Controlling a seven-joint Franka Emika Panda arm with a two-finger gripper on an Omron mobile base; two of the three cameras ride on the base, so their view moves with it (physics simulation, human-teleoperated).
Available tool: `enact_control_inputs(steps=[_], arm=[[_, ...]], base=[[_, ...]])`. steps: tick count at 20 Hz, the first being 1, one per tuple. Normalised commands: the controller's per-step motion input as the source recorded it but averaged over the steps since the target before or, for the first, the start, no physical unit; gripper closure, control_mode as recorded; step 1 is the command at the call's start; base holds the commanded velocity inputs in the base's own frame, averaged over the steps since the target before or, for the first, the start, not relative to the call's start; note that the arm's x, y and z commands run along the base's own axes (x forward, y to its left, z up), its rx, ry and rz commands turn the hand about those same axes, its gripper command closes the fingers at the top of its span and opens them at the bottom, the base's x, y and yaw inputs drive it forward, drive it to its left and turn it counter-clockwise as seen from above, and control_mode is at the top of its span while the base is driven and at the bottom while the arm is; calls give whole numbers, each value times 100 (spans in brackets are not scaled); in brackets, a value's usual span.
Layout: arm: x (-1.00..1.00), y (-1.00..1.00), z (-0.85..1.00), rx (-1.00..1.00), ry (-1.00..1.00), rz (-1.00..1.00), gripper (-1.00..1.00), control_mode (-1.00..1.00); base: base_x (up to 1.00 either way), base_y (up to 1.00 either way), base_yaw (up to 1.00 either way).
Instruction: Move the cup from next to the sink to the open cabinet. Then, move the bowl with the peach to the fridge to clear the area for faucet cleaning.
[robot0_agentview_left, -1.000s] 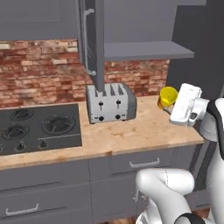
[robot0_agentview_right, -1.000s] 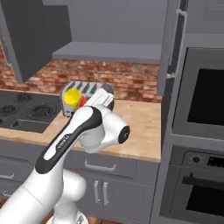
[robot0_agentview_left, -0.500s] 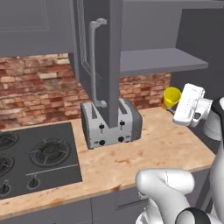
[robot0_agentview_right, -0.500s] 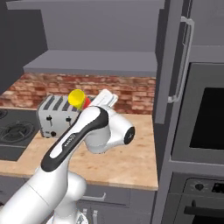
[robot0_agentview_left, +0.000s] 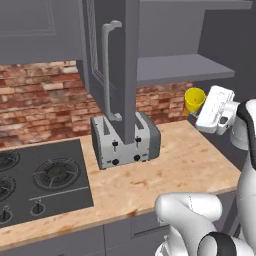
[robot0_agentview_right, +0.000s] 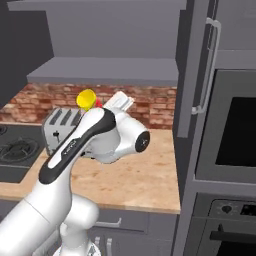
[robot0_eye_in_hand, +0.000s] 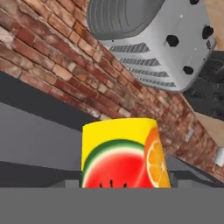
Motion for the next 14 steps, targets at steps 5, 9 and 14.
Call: enact_control_inputs(steps=[5, 9, 14], arm=[[0, 36, 100, 2, 6, -23, 100, -100], [0, 29, 87, 13, 21, -23, 100, -100], [0, 0, 46, 31, 19, -12, 100, -100]], base=[[0, 0, 0], [0, 0, 0], [0, 0, 0]])
